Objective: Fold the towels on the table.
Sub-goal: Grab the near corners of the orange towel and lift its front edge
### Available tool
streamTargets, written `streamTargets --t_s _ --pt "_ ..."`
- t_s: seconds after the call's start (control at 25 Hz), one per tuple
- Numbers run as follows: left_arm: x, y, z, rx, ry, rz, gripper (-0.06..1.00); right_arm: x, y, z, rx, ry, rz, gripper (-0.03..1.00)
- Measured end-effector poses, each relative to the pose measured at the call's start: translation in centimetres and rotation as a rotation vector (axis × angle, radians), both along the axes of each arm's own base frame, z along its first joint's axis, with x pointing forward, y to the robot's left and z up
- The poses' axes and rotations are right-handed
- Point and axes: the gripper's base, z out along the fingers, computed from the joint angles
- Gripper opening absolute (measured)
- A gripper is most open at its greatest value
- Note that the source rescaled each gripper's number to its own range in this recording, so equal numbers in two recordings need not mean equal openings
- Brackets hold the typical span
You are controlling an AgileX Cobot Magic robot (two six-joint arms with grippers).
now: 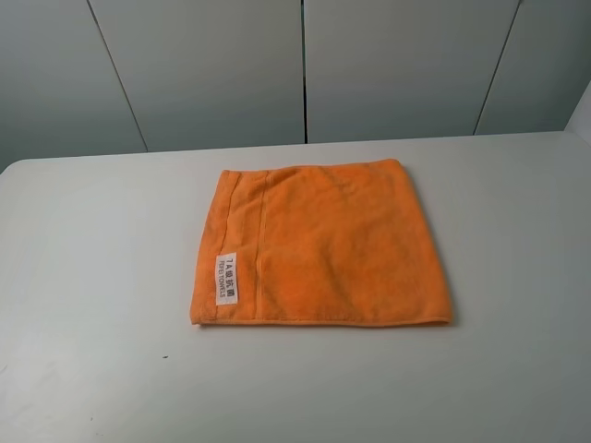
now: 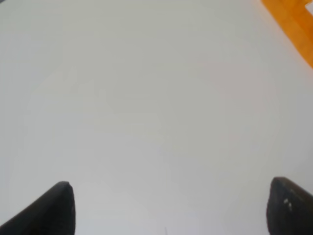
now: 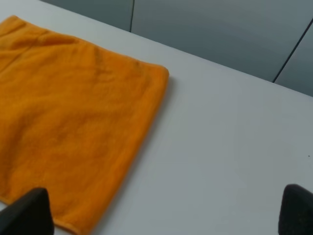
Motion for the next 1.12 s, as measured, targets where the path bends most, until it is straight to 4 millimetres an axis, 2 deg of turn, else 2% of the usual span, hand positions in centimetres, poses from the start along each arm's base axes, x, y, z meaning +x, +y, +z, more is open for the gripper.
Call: streamTargets --t_s 0.24,0.4,0.52,0.68,0.88,1.0,1.12 --pt "5.2 -1.4 0.6 -0.032 -0.097 -0.143 1.0 3.8 1.1 0.6 -0.062 -0.109 0.083 1.0" --pt "8.0 -2.5 0.6 -0.073 -0.042 -0.19 1.0 5.5 2.0 -0.1 -0.13 -0.02 0.16 1.0" --pt "9.9 -3.7 0.8 -0.038 -0.026 -0.281 1.0 6.5 2.7 -1.0 -0.162 0.048 0.207 1.0" --pt "12.0 -6.1 0.4 0.081 -0.015 -0.494 1.0 7.6 4.1 -1.6 -0.233 0.045 0.306 1.0" --pt "14.6 -9.1 -0.5 0.13 0.033 -0.635 1.0 8.5 5.8 -1.6 -0.333 -0.073 0.423 1.0" --pt "15.1 -10.5 -1.5 0.191 0.062 -0.72 1.0 8.3 6.4 -1.4 -0.324 -0.101 0.455 1.0" --pt "15.3 -11.2 -2.5 0.224 0.092 -0.762 1.0 8.3 7.0 -2.2 -0.346 -0.024 0.494 1.0"
